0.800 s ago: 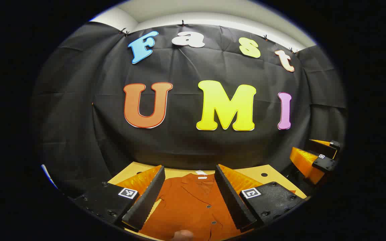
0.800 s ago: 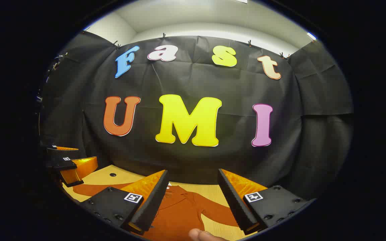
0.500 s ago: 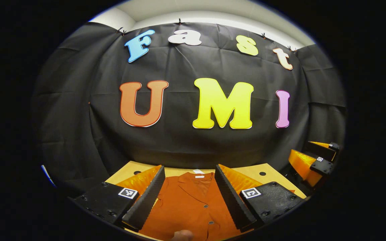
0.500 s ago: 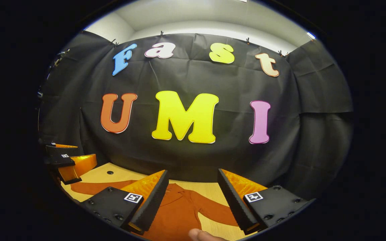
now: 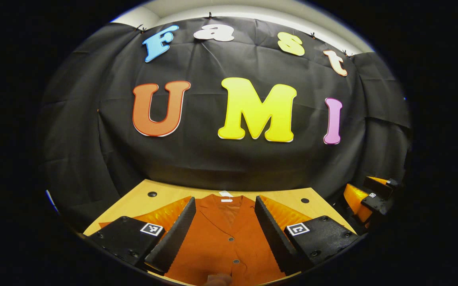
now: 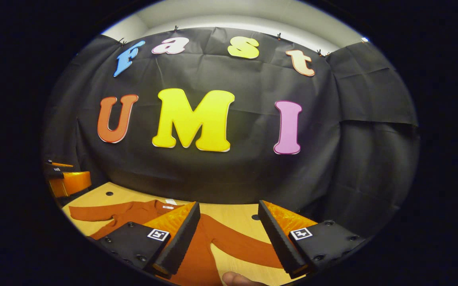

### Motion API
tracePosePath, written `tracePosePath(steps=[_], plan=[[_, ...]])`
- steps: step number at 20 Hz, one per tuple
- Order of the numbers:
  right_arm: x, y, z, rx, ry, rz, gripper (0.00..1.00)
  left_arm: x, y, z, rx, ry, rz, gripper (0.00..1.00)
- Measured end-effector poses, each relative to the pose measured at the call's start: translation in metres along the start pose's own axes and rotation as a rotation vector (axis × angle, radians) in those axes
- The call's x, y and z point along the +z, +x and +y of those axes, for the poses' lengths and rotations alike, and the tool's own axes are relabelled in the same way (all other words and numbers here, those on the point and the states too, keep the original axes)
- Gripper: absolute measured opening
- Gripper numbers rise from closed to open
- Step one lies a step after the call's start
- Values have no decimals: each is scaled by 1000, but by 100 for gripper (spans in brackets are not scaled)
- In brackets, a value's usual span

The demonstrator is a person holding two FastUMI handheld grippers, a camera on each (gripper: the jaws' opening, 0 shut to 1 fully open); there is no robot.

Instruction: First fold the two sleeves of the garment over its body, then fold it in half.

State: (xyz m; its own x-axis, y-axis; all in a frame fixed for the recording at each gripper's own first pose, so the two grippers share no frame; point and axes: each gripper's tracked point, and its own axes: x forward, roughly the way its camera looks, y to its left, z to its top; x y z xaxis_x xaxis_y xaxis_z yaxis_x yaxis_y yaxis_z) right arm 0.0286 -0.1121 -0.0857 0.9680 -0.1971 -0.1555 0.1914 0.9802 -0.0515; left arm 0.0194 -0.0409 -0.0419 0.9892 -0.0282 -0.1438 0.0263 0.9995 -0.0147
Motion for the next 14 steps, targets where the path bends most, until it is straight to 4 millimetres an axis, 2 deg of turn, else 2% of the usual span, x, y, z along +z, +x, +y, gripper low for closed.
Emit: tracePosePath(steps=[1,2,5,8,11,14], plan=[[-17,10,-11,-19,-5,41,94,-7,2,-4,8,-2,24,100],[-34,20,-21,-38,3,80,93,-12,4,-6,19,-3,41,97],[-87,44,-58,-73,71,186,94,-23,7,-15,57,9,84,97],[-154,67,-100,-123,88,308,94,-35,3,-28,88,28,119,97],[-215,80,-150,-208,79,414,94,-41,0,-43,104,51,135,97],[-273,92,-183,-279,125,562,94,-50,-5,-53,122,67,168,97]])
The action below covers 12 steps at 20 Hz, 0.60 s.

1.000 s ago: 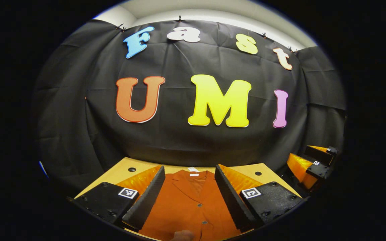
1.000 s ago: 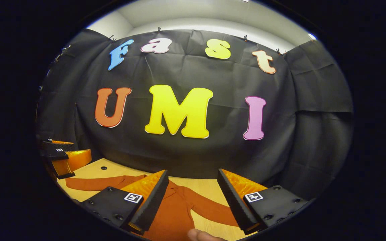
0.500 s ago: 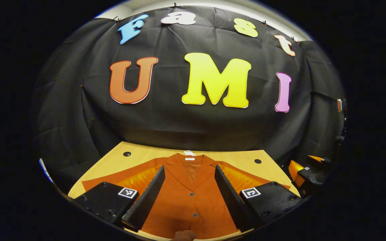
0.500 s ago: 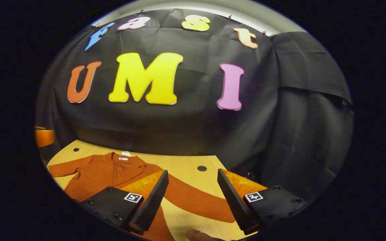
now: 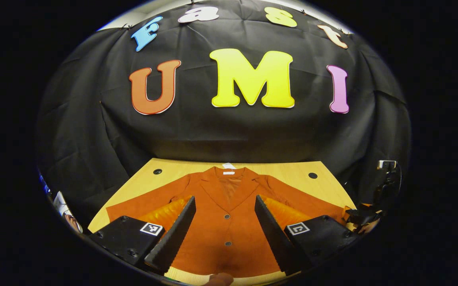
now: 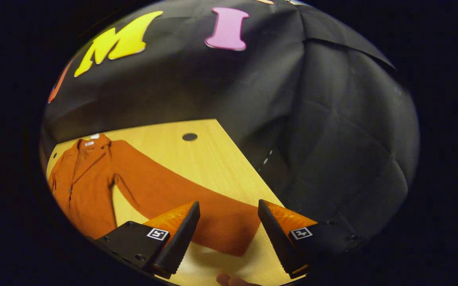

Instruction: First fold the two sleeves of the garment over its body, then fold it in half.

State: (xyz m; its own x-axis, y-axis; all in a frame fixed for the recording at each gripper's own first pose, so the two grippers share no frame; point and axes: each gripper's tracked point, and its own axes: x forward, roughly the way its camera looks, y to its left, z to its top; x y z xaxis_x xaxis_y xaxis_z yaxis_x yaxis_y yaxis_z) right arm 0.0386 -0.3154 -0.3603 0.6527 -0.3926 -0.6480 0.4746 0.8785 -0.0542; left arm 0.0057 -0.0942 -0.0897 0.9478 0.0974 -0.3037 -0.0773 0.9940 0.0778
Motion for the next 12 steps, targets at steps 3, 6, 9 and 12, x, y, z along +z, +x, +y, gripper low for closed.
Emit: tracePosePath(steps=[3,6,9,12], plan=[[-11,21,-6,-30,89,96,95,5,-1,3,16,25,-8,99],[-30,26,-13,-35,173,191,95,2,1,9,21,11,-6,99],[-47,28,-18,-63,239,305,94,3,1,20,32,3,-6,100],[-48,31,-16,-80,265,386,95,-4,-3,29,26,13,-10,100]])
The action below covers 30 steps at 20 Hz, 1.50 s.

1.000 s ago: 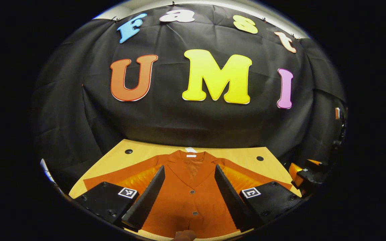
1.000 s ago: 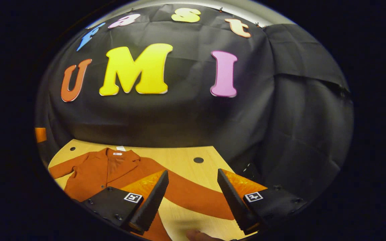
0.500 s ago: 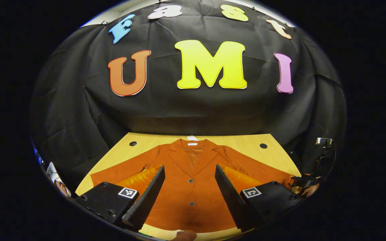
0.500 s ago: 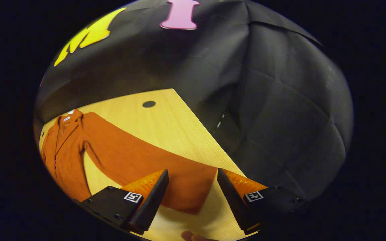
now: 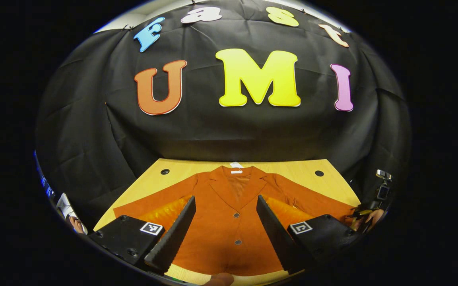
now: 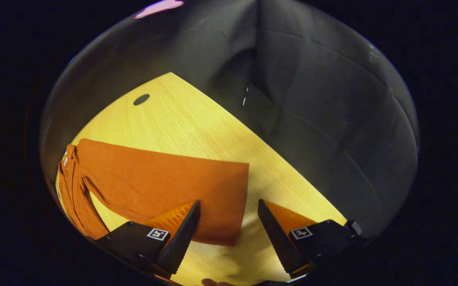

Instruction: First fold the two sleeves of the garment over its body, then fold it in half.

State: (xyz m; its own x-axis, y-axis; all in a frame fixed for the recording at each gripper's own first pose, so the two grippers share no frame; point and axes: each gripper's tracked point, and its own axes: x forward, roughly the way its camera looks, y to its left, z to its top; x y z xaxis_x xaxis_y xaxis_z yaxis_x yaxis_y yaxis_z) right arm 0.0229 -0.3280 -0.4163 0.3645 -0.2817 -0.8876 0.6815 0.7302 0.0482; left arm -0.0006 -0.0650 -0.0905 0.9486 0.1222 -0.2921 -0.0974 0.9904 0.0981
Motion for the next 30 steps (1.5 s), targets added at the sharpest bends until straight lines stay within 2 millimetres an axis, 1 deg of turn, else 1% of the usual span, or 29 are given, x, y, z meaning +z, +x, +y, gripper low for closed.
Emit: tracePosePath(steps=[3,5,6,7,8,9,10,13,14,17,18,20,21,22,23,25,26,27,30], plan=[[-2,-3,-2,-22,12,131,88,-10,-1,6,-10,24,11,99],[-7,-3,-1,-45,43,248,88,-11,-1,17,1,31,2,100],[-7,-5,2,-38,84,315,83,-12,-1,25,14,34,-4,99],[-4,-2,5,-40,99,363,69,-12,0,32,27,37,-5,100],[-5,0,4,-45,108,410,65,-15,0,37,36,39,2,100],[-3,-1,3,-45,105,442,66,-18,0,42,43,40,5,99],[-5,0,0,-57,92,459,66,-20,0,48,52,39,9,100],[-2,-3,0,-50,124,482,33,-28,-1,66,75,8,27,100],[0,-3,-1,-50,130,480,37,-30,0,73,88,-2,29,100],[2,-1,11,-3,181,489,36,-35,0,87,110,-29,49,100],[3,1,13,-12,206,497,36,-36,0,89,112,-30,51,100],[0,3,11,-15,169,501,36,-36,-2,97,127,-30,47,100],[-14,12,13,-13,158,486,27,-36,-1,101,128,-35,47,100],[5,-2,13,-9,160,488,17,-37,-1,104,132,-43,49,100],[4,-1,13,-11,165,481,7,-37,-1,106,134,-49,52,100],[1,2,13,-10,175,478,6,-40,-1,112,143,-55,61,100],[3,2,13,-5,173,474,5,-41,0,116,144,-58,64,100],[4,0,14,4,177,467,6,-41,1,119,147,-59,65,100],[10,-11,15,13,195,438,7,-39,2,127,143,-64,62,100]])
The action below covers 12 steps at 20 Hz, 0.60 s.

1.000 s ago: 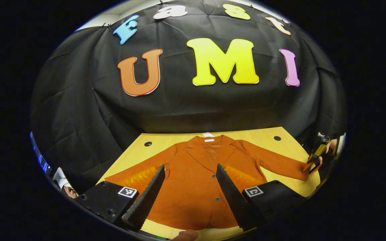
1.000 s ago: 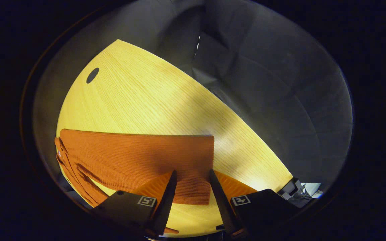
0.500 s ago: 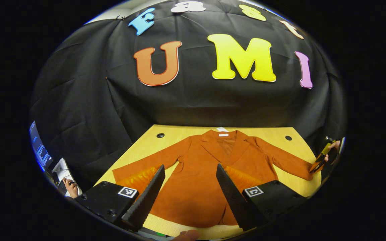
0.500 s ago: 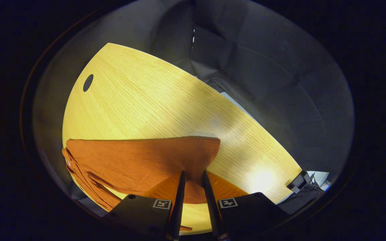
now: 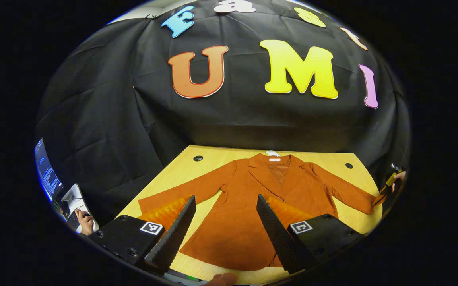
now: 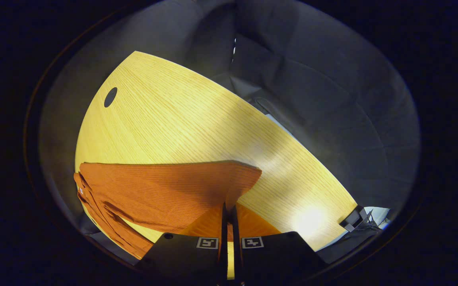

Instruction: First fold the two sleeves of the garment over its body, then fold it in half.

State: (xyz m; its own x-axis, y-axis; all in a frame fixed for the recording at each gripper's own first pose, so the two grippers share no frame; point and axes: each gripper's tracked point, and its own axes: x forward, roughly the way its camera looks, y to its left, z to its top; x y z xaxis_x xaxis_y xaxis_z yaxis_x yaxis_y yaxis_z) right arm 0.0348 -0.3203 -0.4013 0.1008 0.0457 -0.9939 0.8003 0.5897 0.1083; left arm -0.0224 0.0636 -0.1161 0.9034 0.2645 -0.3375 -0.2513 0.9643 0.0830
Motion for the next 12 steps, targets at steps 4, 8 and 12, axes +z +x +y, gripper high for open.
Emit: tracePosePath(steps=[4,8,12], plan=[[-6,-42,33,51,-44,-28,6,9,4,8,-22,4,-32,100],[-15,-93,107,142,-146,-103,6,7,13,21,-48,6,-47,100],[-60,-139,216,279,-238,-115,6,6,21,47,-56,-15,-62,100]])
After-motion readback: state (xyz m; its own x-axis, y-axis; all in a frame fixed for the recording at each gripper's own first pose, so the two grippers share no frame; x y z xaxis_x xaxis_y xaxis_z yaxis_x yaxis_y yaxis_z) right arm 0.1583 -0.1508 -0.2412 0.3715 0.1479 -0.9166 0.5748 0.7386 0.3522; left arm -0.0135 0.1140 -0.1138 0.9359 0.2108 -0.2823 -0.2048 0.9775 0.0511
